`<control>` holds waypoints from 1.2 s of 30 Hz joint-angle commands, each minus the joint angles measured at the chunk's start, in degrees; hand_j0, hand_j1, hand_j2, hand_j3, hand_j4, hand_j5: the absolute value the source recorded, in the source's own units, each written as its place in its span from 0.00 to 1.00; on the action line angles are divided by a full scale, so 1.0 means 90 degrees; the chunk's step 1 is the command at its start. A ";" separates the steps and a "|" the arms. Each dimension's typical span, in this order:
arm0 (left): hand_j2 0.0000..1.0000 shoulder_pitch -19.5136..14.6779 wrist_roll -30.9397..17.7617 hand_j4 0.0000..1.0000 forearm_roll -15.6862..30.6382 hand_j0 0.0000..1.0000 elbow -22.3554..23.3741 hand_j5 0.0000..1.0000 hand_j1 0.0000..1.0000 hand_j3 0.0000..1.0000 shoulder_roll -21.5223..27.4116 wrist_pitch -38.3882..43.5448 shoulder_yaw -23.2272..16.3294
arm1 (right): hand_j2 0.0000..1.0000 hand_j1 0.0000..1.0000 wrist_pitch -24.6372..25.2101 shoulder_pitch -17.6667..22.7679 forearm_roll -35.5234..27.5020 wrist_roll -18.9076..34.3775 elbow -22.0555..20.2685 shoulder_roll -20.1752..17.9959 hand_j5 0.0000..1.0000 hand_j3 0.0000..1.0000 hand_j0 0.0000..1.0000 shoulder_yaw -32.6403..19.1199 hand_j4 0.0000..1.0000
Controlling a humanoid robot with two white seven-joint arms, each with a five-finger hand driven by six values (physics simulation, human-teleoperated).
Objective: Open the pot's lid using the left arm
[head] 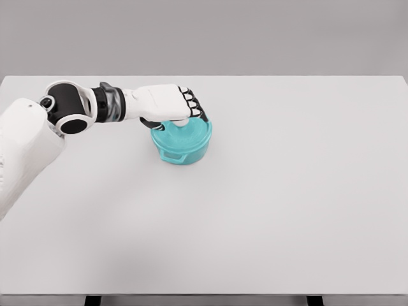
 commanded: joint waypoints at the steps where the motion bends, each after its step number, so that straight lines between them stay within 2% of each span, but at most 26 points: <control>1: 0.88 0.0000 0.0003 0.88 -0.0010 0.88 0.0039 0.88 0.88 0.88 -0.0007 0.0017 0.0003 | 1.00 1.00 0.0005 0.0000 -0.0009 0.0000 0.0000 0.0000 1.00 1.00 1.00 -0.0001 1.00; 5: 0.88 -0.0029 0.0003 0.88 -0.0089 0.88 0.0039 0.88 0.88 0.88 -0.0016 0.0017 0.0003 | 1.00 1.00 -0.0004 0.0000 0.0001 0.0000 -0.0009 0.0000 1.00 1.00 1.00 -0.0001 1.00; 22: 0.75 -0.0029 0.0003 0.75 -0.0089 0.75 0.0235 0.75 0.75 0.75 -0.0182 0.0017 -0.0007 | 1.00 1.00 -0.0004 0.0000 0.0001 0.0000 -0.0009 0.0000 1.00 1.00 1.00 -0.0001 1.00; 36: 0.69 -0.0039 0.0003 0.69 -0.0069 0.69 0.0362 0.69 0.69 0.69 -0.0182 0.0017 0.0003 | 1.00 1.00 -0.0004 0.0000 0.0001 0.0000 0.0000 0.0000 1.00 1.00 1.00 -0.0001 1.00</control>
